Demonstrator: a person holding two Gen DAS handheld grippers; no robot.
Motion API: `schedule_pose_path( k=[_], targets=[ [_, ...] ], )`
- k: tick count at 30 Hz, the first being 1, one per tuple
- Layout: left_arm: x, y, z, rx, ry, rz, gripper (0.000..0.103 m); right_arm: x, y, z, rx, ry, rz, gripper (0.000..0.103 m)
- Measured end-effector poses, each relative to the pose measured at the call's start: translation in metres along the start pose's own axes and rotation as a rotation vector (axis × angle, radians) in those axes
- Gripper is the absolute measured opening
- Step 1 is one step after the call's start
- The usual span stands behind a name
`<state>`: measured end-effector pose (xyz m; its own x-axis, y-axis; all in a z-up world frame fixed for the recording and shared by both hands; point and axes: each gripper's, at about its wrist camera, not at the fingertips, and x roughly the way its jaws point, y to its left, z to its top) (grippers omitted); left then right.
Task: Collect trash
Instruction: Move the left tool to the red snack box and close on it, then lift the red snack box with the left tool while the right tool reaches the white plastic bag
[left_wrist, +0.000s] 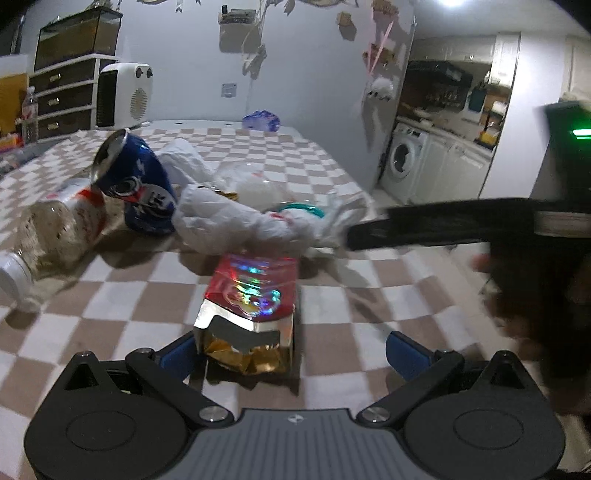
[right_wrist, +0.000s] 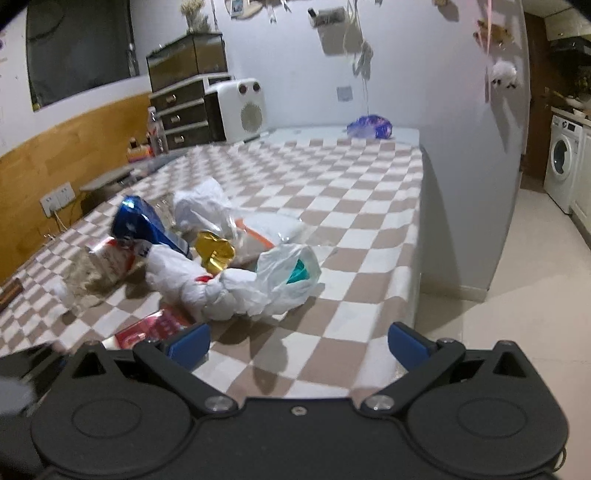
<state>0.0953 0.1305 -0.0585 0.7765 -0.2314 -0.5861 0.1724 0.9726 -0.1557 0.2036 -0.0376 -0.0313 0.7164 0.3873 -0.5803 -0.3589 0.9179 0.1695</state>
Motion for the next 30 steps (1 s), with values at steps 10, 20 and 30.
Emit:
schedule_pose_path(
  k=[10, 20, 30],
  targets=[
    [-0.003, -0.008, 0.004, 0.012, -0.043, 0.155, 0.101, 0.05, -0.031, 0.021, 0.022, 0.004, -0.147, 0.103],
    [0.018, -0.023, 0.008, 0.094, -0.017, 0.241, 0.073, 0.018, -0.05, 0.027, 0.12, -0.041, -0.135, 0.103],
    [-0.004, -0.013, -0.002, 0.018, -0.051, 0.277, 0.06, -0.023, -0.015, 0.025, 0.207, -0.09, 0.06, 0.097]
  ],
)
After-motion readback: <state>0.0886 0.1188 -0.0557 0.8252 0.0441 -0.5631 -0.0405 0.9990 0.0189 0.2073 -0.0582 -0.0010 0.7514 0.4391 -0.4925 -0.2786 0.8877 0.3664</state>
